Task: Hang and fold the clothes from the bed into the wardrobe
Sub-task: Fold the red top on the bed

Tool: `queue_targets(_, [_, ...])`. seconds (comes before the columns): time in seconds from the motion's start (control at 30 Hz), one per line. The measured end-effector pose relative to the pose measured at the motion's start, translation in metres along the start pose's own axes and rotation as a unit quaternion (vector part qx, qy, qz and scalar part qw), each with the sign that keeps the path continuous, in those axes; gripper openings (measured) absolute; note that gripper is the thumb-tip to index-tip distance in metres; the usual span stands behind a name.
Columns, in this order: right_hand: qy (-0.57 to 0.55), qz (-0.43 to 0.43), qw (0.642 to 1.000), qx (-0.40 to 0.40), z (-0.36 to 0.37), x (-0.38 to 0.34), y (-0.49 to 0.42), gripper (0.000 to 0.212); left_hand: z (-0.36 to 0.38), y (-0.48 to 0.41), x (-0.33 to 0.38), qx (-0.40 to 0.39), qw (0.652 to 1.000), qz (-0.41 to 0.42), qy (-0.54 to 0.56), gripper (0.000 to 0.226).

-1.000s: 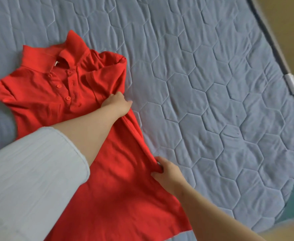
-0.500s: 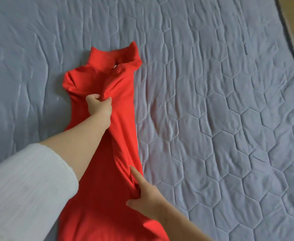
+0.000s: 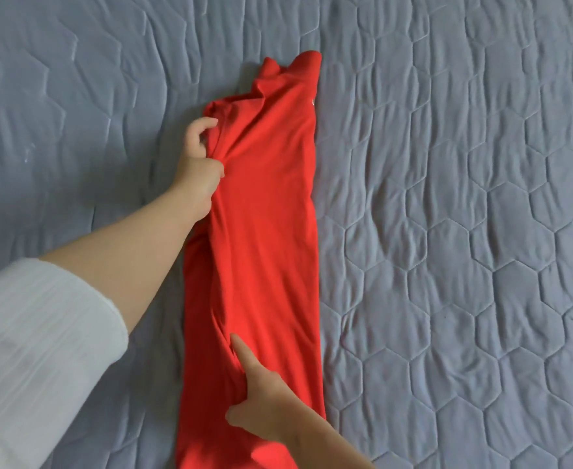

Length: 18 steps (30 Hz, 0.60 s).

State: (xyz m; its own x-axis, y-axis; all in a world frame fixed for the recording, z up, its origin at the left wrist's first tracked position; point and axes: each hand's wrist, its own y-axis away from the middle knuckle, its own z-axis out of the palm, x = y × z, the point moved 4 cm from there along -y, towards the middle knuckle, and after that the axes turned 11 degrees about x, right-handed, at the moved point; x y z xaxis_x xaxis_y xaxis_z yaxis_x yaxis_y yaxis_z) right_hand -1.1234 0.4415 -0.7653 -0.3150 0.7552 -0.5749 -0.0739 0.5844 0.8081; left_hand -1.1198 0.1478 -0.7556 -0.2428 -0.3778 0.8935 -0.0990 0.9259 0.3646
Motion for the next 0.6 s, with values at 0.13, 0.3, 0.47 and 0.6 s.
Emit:
queue_targets(0.13, [0.02, 0.027, 0.999, -0.03, 0.009, 0.003, 0.002, 0.101, -0.014, -0.005, -0.006, 0.034, 0.989, 0.07, -0.127, 0.053])
queue_targets(0.3, [0.053, 0.034, 0.997, -0.05, 0.027, 0.006, 0.007, 0.099, -0.026, 0.009, -0.055, -0.032, 0.975, 0.041, -0.216, 0.053])
queue_targets(0.47, [0.04, 0.042, 0.997, -0.052, 0.054, 0.003, 0.002, 0.095, -0.048, 0.044, -0.07, 0.054, 0.974, 0.058, -0.211, 0.064])
queue_targets(0.6, [0.083, 0.027, 0.992, -0.092, 0.078, 0.008, 0.003, 0.091, -0.078, 0.092, -0.106, 0.062, 0.956, 0.016, -0.286, 0.057])
